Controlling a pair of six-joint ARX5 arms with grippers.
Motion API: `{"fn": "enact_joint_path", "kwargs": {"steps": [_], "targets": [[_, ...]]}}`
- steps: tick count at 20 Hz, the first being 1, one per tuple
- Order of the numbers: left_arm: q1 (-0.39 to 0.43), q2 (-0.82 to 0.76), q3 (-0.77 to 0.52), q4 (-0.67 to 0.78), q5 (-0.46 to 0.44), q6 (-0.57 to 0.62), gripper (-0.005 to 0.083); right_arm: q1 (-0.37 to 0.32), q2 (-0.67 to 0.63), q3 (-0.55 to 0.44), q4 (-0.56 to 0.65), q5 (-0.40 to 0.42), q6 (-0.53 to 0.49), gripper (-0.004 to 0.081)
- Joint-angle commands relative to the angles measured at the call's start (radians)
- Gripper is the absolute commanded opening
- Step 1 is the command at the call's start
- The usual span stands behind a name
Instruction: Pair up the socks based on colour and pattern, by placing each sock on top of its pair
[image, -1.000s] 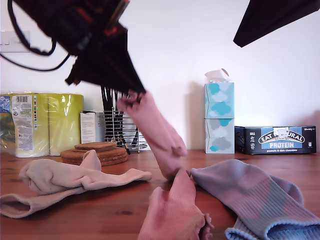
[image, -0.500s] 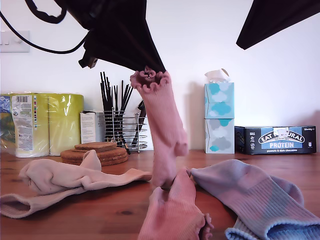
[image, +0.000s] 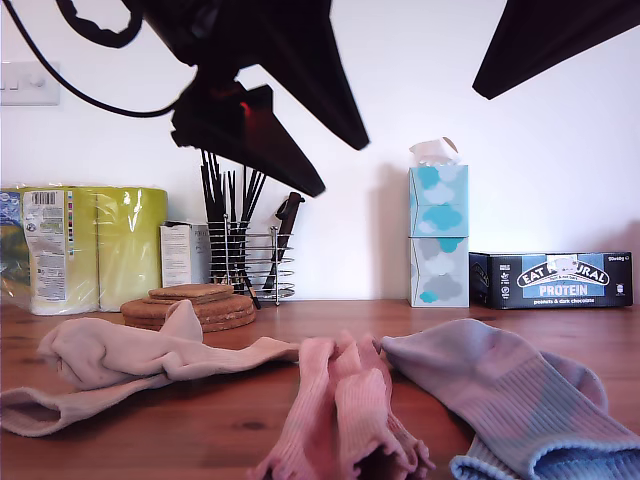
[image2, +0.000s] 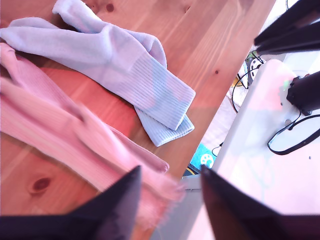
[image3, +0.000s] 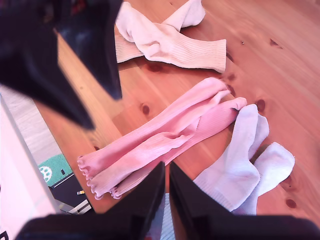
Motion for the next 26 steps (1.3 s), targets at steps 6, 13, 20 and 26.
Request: {"fn": "enact_joint_path", "kwargs": {"steps": [6,13,20,26], "targets": [[0.075,0.005,-0.011,-0.005,-0.114,0.097,-0.0034,0.003,-0.005,-0.02,0.042,-0.036,-0.005,-0.0015],[0.253,-0.018,-0.019,0.011,-0.261,0.26,-0.002,-0.036,-0.185,-0.105,0.108,0.034,0.084,-0.0014],[0.514,-0.062,-0.13,0.059,-0.156,0.375,-0.002,-0.089,-0.523,-0.263,0.05,0.126,0.136,-0.0013],[0.648,-0.061,-0.204,0.084,-0.07,0.488,-0.0019,-0.089,-0.596,-0.264,-0.039,0.159,0.139,-0.0013]]}}
